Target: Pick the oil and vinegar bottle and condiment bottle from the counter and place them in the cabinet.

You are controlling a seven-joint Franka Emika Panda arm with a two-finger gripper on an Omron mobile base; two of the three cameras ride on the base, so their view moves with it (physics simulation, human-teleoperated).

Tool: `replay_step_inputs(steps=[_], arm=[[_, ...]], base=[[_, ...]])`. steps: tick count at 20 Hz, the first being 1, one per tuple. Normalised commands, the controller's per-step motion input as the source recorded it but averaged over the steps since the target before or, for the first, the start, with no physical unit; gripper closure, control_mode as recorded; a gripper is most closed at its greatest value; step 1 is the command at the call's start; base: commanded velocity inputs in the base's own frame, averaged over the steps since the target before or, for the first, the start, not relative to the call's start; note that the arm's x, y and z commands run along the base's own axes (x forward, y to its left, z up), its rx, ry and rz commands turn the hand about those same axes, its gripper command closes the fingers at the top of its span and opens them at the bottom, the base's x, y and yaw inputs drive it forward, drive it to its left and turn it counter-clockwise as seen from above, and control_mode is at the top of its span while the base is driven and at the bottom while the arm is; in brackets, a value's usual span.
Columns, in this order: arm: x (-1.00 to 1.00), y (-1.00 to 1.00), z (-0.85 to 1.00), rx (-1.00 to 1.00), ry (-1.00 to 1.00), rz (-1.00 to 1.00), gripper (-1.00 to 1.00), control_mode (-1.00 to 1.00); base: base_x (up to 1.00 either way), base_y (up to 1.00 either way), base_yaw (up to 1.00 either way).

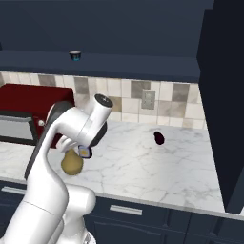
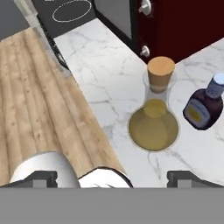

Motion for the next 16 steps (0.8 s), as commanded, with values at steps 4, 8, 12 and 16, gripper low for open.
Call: replay_step_inputs(steps=[4, 8, 12, 16], arm=[[0.00, 0.00, -0.20, 0.01, -0.07, 0.25, -1.00, -1.00], [0.00, 0.00, -0.27, 0.00, -0.15, 0.23, -1.00, -1.00], [0.05, 0.00, -0.25, 0.02, -0.10, 0.21, -1.00, -1.00], [0.12, 0.00, -0.18, 0.02, -0.07, 0.18, -1.00, -1.00]], base=[[0.00, 0.00, 0.00], [0.00, 0.00, 0.00], [0.00, 0.00, 0.00], [0.00, 0.00, 0.00]])
